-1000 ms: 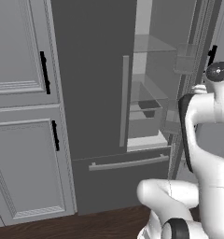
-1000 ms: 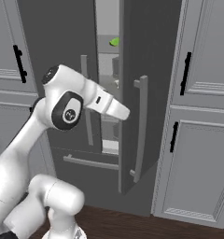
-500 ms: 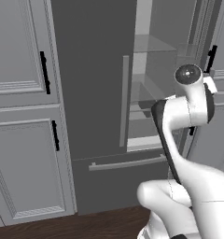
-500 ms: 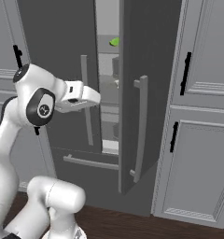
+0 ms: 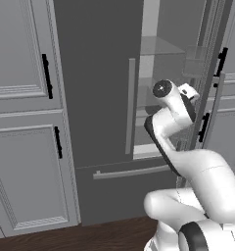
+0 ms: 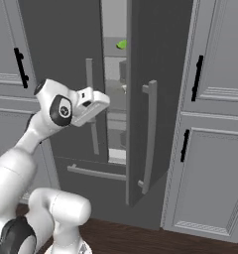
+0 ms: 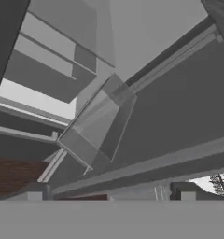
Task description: Grab a lemon wedge from the fridge and one ice cube from the ice bowl, and put them in the glass of lemonade.
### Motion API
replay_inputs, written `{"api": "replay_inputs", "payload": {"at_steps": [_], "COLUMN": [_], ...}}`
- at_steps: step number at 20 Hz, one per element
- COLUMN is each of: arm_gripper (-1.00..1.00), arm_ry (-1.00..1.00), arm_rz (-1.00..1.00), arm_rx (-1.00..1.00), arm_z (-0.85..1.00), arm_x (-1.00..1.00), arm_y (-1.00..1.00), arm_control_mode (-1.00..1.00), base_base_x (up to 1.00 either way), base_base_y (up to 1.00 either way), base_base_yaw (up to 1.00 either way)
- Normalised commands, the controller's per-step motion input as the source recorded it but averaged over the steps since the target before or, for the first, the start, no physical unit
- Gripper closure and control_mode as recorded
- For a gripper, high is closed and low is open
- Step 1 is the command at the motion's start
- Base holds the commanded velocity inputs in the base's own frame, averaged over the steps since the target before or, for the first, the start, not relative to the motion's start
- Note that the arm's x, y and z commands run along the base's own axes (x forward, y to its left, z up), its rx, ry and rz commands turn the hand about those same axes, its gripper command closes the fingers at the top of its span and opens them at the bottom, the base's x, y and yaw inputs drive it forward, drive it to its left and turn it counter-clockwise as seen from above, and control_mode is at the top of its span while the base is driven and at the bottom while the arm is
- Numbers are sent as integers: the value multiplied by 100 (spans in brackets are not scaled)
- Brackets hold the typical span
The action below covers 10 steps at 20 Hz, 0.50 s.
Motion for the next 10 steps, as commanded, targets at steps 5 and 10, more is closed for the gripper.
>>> {"api": "replay_inputs", "payload": {"at_steps": [5, 10], "arm_gripper": [-100, -100], "arm_ry": [34, 25], "arm_rz": [-3, -12], "arm_rx": [-14, -5], "arm_z": [32, 0], "arm_x": [42, 12], "arm_y": [-44, -68], "arm_control_mode": [-100, -100], "base_base_x": [0, 0], "base_base_y": [0, 0], "base_base_yaw": [0, 0]}}
